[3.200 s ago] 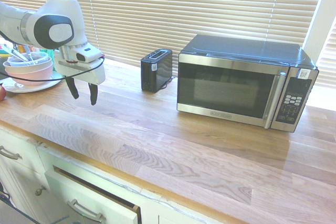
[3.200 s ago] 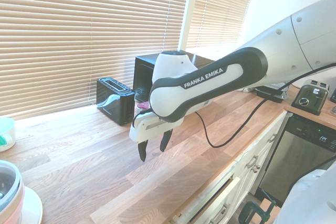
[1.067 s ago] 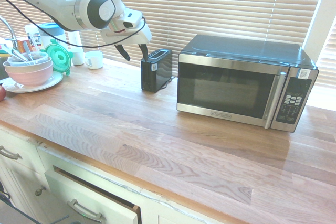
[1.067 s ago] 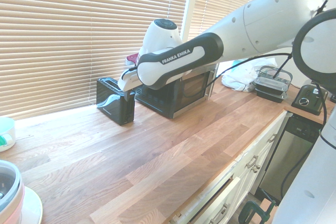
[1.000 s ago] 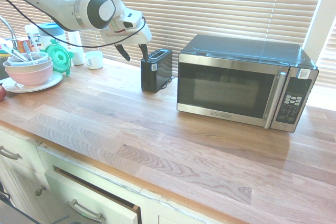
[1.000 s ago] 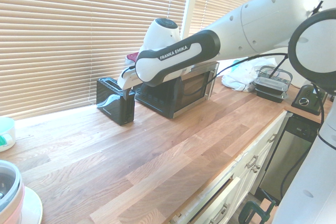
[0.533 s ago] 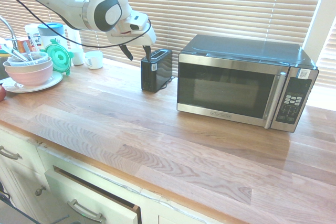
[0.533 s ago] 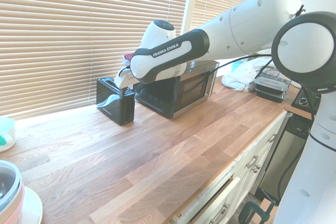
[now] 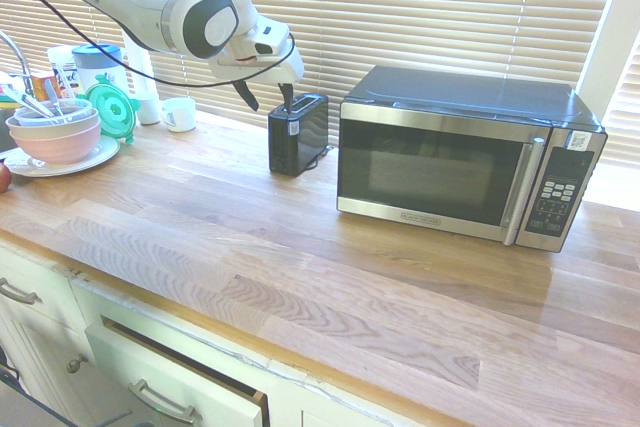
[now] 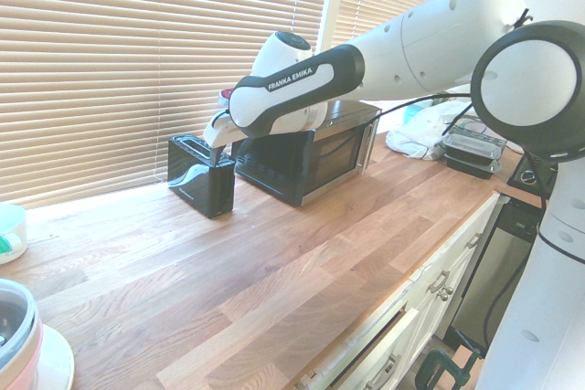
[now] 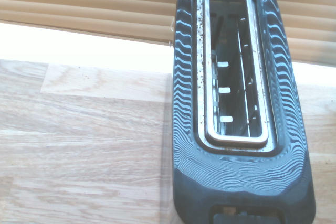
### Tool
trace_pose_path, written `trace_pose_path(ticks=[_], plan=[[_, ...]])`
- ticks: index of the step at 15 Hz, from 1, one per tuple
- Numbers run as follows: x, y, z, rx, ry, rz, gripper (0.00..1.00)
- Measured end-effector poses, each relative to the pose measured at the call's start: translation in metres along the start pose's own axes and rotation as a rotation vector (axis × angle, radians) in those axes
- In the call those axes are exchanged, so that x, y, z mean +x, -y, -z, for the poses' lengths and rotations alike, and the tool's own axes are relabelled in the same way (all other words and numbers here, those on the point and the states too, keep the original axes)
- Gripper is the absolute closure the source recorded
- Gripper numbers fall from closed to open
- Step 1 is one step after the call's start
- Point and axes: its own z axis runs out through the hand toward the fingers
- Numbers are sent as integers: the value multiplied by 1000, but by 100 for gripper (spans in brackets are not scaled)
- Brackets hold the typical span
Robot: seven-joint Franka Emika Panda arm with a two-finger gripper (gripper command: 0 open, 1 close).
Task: Press the toaster
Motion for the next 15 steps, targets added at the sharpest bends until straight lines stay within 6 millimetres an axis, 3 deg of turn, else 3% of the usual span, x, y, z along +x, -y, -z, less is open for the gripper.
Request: trace_pose_path(ticks=[15], plan=[[5,4,3,6,10,4,100]])
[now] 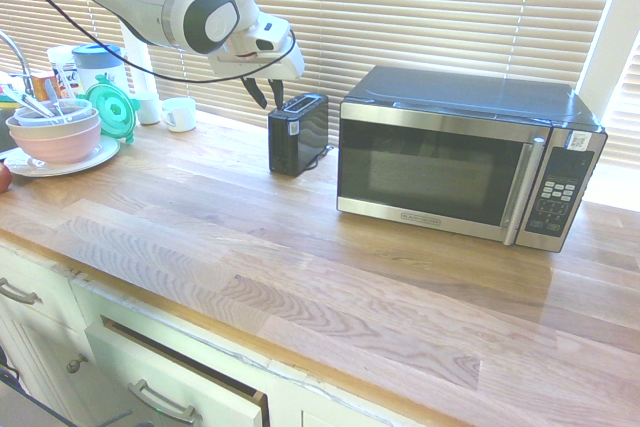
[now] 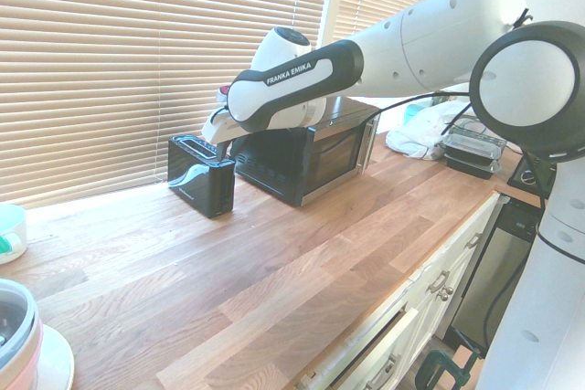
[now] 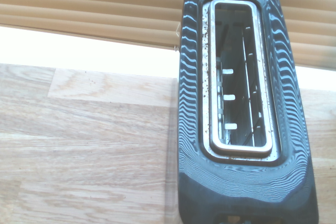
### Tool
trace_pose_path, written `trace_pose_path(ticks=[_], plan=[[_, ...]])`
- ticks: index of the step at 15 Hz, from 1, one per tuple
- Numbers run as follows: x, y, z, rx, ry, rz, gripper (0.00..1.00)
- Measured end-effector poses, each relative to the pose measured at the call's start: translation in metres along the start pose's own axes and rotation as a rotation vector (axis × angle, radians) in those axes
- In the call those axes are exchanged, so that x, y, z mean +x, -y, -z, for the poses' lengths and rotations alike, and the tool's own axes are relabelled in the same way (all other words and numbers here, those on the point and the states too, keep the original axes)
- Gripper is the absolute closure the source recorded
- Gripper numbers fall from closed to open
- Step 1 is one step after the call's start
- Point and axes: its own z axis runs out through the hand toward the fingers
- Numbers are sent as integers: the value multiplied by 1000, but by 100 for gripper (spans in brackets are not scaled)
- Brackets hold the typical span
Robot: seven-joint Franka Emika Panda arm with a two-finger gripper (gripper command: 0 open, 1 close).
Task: Press the toaster
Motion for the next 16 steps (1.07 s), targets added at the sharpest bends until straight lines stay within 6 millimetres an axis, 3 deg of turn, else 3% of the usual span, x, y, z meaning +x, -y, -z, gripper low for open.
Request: trace_pose_path(ticks=[16], plan=[[13,-21,-19,0,43,-11,100]])
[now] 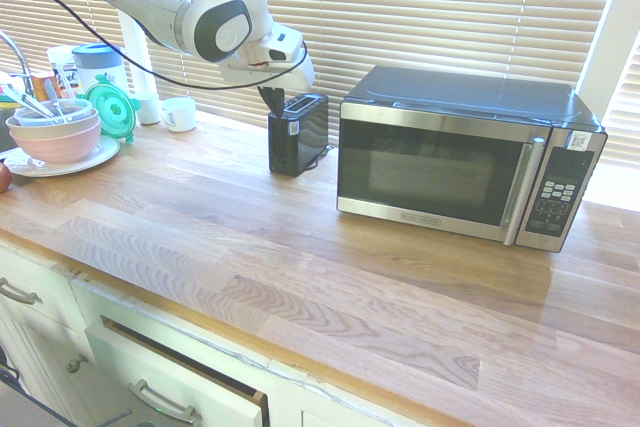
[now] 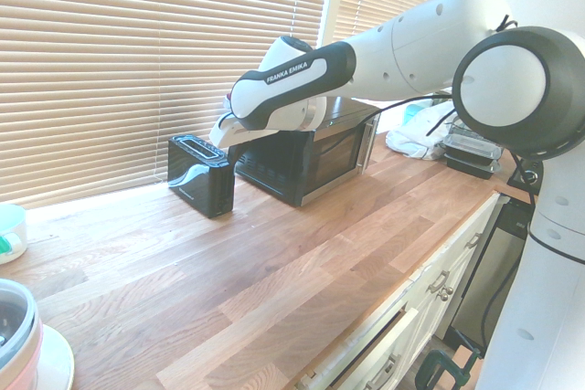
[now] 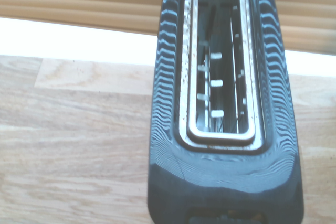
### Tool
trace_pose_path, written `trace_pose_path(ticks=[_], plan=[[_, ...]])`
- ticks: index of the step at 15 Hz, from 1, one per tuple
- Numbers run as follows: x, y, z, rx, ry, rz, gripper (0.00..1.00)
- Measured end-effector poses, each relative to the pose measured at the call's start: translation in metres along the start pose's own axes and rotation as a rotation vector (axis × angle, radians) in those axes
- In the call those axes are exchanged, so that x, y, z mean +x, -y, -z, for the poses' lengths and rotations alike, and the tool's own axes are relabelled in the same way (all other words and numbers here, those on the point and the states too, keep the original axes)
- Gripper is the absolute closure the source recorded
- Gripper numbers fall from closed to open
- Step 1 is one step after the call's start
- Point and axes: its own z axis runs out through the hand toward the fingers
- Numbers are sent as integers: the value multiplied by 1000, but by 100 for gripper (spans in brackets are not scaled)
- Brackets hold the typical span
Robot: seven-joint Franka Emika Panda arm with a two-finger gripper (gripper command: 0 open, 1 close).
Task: Press the toaster
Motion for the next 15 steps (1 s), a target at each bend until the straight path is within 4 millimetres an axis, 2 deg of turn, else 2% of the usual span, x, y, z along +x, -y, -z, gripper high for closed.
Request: trace_pose_path(ticks=[4,10,15], plan=[[1,-1,-3,-6,6,0,100],[5,8,-12,-7,6,16,100],[1,12,-23,-23,29,24,100]])
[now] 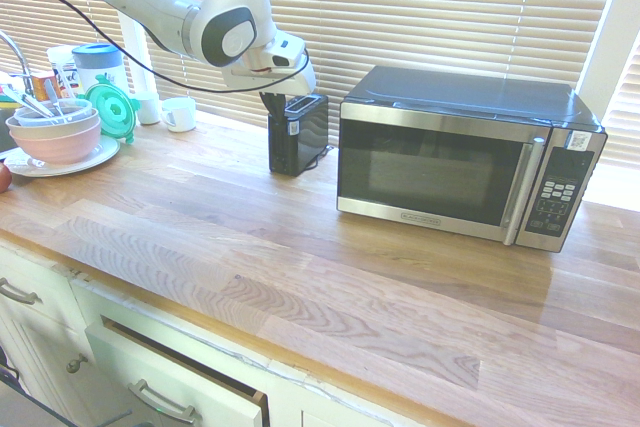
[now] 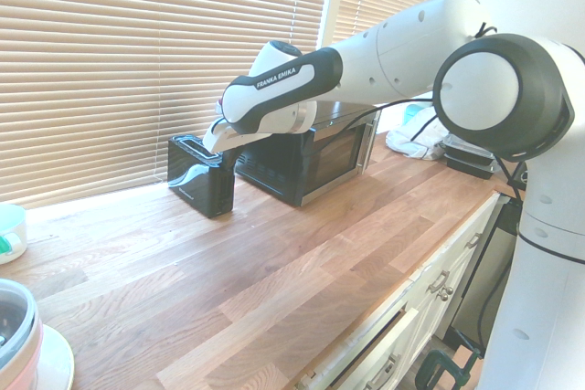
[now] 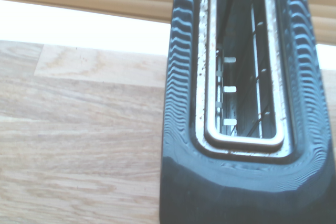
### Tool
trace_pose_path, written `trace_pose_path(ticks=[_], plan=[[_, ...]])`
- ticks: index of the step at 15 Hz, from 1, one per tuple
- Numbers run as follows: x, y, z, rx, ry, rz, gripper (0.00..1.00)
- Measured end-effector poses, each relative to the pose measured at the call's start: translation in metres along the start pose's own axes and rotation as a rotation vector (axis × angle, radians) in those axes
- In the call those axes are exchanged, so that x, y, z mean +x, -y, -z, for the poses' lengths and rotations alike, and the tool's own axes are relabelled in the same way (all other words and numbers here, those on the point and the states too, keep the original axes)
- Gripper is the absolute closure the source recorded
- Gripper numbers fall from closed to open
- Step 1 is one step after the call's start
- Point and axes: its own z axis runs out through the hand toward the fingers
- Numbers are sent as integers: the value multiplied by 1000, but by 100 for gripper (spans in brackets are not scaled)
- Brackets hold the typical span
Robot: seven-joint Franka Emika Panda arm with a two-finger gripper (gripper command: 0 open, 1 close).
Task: Press the toaster
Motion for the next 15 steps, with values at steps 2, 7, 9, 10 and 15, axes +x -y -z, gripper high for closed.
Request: trace_pose_path(ticks=[2,7,9,10,15], plan=[[2,-3,-6,-8,4,-5,100],[4,-9,-17,-24,13,-11,100],[-1,-9,-29,-43,22,-2,100],[-4,-7,-35,-52,25,2,100],[-8,-3,-44,-74,25,5,100]])
